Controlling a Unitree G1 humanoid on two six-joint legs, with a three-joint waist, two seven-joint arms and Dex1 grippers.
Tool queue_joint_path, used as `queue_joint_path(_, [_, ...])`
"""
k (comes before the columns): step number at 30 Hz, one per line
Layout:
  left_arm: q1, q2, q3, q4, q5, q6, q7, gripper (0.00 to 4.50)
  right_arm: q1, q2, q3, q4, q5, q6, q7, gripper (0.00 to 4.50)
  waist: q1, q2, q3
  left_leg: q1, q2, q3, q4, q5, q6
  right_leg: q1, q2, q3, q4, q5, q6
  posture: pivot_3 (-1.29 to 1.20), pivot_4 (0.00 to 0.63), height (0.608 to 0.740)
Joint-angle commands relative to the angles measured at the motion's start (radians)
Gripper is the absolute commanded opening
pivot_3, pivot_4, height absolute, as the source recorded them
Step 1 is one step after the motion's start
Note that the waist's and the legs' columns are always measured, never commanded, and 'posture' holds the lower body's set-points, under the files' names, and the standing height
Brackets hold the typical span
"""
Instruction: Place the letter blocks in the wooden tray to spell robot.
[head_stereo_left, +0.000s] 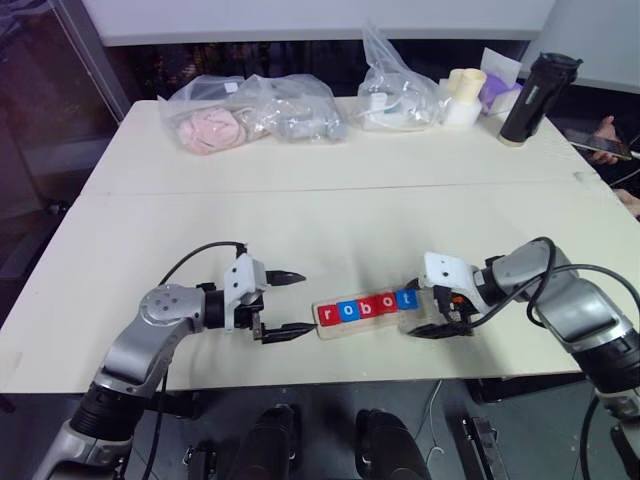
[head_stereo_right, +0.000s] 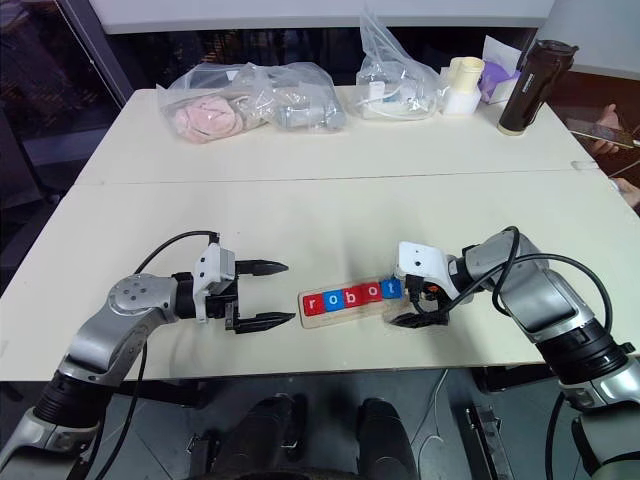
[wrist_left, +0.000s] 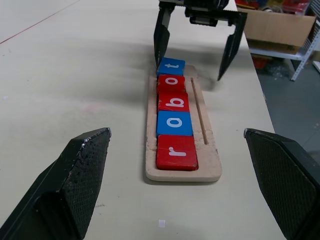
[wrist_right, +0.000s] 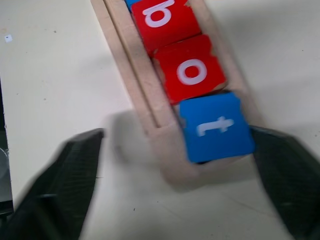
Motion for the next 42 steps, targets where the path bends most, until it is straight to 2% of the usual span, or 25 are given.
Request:
queue_joint_path(1, [-0.008,0.001,0.008,-0.010,0.004,-0.018,-0.002,4.50,-0.032,-0.019,-0.039,-0.037,0.012,-0.001,0.004,4.49,0.000,0.000,0.000,0.000,0.000,0.000,0.000,0.000,0.000,0.000,0.000,0.000,0.000,0.000,0.000,0.00,0.150,0.738])
queue_joint_path(11, [-0.014,-0.007,0.002,-0.003,0.009,-0.024,-0.009,4.50,-0.045,-0.025,-0.105,-0.025,0.020,0.006,-0.051,4.49,0.001,0.000,0.000,0.000,0.000,0.000,0.000,0.000,0.000,0.000,0.000,0.000,0.000,0.000,0.000,0.00,0.150,0.738])
queue_joint_path(17, [-0.020,-0.010,0.000,0.000,0.012,-0.025,-0.013,4.50,-0.010,-0.036,-0.102,-0.011,0.013,-0.021,-0.063,4.49,0.000,0.000,0.000,0.000,0.000,0.000,0.000,0.000,0.000,0.000,0.000,0.000,0.000,0.000,0.000,0.00,0.150,0.738])
queue_joint_path(21, [-0.019,-0.008,0.002,-0.001,0.013,-0.024,-0.016,4.50,-0.023,-0.020,-0.096,0.059,-0.028,-0.073,-0.115,4.49,0.000,0.000,0.000,0.000,0.000,0.000,0.000,0.000,0.000,0.000,0.000,0.000,0.000,0.000,0.000,0.00,0.150,0.738])
queue_joint_path(27, [-0.017,-0.005,0.004,-0.003,0.012,-0.019,-0.018,4.50,-0.057,-0.013,-0.092,0.156,-0.049,-0.130,-0.116,4.49,-0.001,0.000,0.000,0.000,0.000,0.000,0.000,0.000,0.000,0.000,0.000,0.000,0.000,0.000,0.000,0.00,0.150,0.738])
queue_joint_path(42, [-0.011,-0.001,0.006,-0.010,0.012,-0.013,-0.014,4.50,-0.087,0.054,-0.070,0.160,-0.072,-0.142,-0.117,4.49,-0.001,0.000,0.000,0.000,0.000,0.000,0.001,0.000,0.000,0.000,0.000,0.000,0.001,0.000,0.000,0.00,0.150,0.738])
